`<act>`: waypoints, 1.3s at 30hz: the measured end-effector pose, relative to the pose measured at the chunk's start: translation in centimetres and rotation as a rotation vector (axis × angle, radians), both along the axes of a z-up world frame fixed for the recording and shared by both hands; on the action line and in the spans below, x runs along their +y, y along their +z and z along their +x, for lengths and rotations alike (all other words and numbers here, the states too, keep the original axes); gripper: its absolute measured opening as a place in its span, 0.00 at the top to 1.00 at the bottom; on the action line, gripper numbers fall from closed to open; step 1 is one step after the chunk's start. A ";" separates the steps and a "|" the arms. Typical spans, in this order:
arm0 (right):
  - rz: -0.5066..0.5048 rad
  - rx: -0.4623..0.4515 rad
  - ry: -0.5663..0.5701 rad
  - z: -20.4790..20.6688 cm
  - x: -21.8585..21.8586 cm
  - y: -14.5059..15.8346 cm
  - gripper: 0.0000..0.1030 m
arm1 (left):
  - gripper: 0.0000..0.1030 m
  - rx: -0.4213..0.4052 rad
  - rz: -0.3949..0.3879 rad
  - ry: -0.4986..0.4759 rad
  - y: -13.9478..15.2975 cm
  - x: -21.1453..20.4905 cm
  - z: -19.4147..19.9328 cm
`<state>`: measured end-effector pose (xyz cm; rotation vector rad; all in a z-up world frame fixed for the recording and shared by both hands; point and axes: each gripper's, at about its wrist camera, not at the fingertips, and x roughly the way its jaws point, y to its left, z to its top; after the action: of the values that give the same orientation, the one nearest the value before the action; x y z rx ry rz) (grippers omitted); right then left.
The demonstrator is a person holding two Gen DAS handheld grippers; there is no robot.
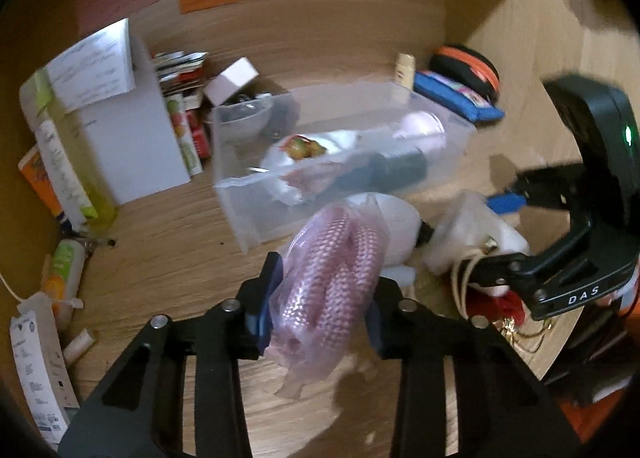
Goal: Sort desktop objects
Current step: 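Grasp the bagged pink rope with the left gripper while the right grasps the white tub, then carry the bagged pink rope and white tub over the clear box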
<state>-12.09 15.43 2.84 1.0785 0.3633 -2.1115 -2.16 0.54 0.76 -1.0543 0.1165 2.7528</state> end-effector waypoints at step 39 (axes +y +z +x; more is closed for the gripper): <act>-0.181 0.006 -0.199 -2.4 6.5 4.4 0.39 | 0.20 -0.039 -0.178 -0.051 -1.5 1.7 0.7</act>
<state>-14.46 21.94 7.25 1.0378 0.0673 -2.2726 -1.43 2.25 -0.76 -1.1309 0.3838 2.7144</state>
